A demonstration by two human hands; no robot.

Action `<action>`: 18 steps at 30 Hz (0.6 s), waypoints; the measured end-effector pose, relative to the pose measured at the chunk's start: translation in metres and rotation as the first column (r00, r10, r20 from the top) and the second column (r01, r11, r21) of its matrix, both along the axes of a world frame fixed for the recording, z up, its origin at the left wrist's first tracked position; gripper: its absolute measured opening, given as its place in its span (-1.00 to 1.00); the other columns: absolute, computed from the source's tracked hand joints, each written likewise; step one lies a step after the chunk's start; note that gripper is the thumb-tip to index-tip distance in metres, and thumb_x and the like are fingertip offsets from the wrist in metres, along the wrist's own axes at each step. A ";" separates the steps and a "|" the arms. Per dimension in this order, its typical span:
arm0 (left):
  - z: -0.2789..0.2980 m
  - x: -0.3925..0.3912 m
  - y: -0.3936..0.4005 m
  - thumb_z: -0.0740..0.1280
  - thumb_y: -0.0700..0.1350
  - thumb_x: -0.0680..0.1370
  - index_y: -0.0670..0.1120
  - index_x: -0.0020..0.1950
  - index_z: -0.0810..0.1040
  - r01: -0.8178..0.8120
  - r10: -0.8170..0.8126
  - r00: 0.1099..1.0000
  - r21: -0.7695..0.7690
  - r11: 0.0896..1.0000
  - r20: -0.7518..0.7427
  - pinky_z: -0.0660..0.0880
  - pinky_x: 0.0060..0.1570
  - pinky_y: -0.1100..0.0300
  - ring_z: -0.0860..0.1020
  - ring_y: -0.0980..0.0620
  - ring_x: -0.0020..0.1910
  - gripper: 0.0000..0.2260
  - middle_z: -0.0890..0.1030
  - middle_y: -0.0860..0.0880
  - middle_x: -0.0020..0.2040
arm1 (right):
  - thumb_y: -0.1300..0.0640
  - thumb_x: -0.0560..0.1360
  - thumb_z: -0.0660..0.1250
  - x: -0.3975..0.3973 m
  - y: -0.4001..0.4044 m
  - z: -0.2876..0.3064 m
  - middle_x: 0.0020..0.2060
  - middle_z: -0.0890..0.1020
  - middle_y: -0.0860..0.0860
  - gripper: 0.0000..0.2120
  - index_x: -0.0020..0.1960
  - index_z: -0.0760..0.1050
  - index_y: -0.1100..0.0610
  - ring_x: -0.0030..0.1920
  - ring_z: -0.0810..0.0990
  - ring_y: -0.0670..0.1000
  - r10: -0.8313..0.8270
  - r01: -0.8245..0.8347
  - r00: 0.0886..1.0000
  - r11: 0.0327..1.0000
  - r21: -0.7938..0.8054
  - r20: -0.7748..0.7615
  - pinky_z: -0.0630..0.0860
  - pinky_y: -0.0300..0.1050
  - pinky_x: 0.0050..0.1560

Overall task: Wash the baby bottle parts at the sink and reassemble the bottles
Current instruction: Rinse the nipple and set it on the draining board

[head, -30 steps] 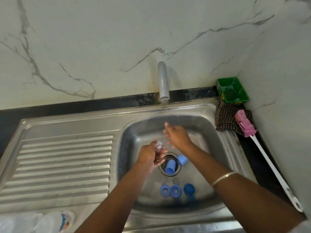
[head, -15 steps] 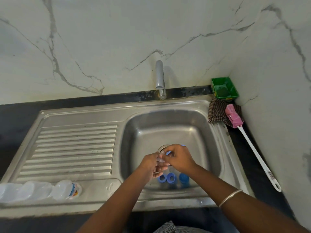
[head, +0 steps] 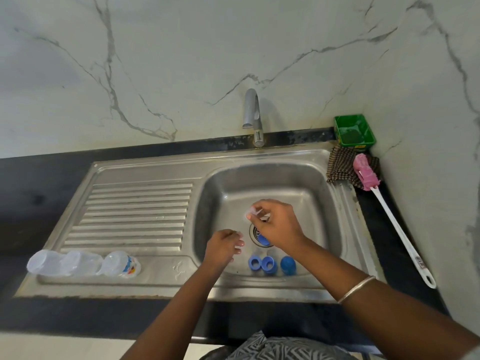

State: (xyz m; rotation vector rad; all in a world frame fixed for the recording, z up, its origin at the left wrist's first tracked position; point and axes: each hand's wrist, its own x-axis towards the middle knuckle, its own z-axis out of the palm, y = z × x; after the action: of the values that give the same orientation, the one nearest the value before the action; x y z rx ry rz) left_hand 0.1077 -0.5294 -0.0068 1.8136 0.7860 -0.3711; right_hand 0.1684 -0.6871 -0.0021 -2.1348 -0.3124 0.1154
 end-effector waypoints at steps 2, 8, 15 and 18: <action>0.001 0.000 0.005 0.31 -0.06 0.57 -0.07 0.00 0.64 -0.012 0.011 1.000 0.010 1.000 0.023 0.46 -0.26 0.19 0.63 0.06 -0.26 -0.85 0.72 0.01 -0.18 | 0.00 0.47 0.47 0.006 -0.001 -0.001 -0.10 0.69 -0.03 -0.83 -0.04 0.65 0.09 -0.07 0.66 0.01 0.004 -0.044 0.984 0.974 -0.222 -0.179 0.61 -0.05 0.02; -0.004 0.003 0.027 0.31 -0.12 0.59 -0.07 -0.04 0.65 0.011 -0.013 0.996 0.025 1.000 0.090 0.41 -0.47 0.42 0.61 0.13 -0.29 -0.87 0.70 -0.03 -0.18 | -0.09 0.49 0.41 0.009 0.016 -0.001 -0.11 0.67 -0.15 -0.82 -0.01 0.62 -0.01 -0.14 0.64 -0.11 -0.146 0.144 0.989 0.973 -0.179 0.000 0.58 -0.18 -0.10; -0.018 0.014 0.066 0.36 -0.13 0.56 0.02 -0.18 0.61 0.026 -0.036 0.975 0.051 0.998 0.219 0.49 -0.32 0.27 0.63 0.06 -0.28 -0.87 0.67 0.06 -0.35 | -0.10 0.44 0.46 0.015 0.049 -0.016 -0.28 0.63 -0.19 -0.84 -0.23 0.54 -0.08 -0.16 0.63 -0.10 -0.164 0.124 0.973 0.964 -0.236 -0.159 0.56 -0.18 -0.11; -0.023 0.017 0.088 0.35 -0.19 0.52 0.02 -0.14 0.63 0.024 -0.034 0.969 0.046 0.999 0.245 0.59 0.02 0.01 0.66 -0.06 -0.09 -0.88 0.69 0.01 -0.19 | 0.00 0.40 0.53 0.016 0.068 -0.020 -0.39 0.61 -0.18 -0.78 -0.34 0.53 -0.07 -0.16 0.66 -0.04 -0.225 0.183 0.933 0.969 -0.169 -0.280 0.55 -0.19 -0.08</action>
State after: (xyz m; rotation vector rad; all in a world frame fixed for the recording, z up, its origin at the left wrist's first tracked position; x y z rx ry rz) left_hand 0.1244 -0.4413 -0.0294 1.8695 0.5982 -0.1440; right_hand 0.1843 -0.6191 -0.0217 -2.2356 0.0990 0.3435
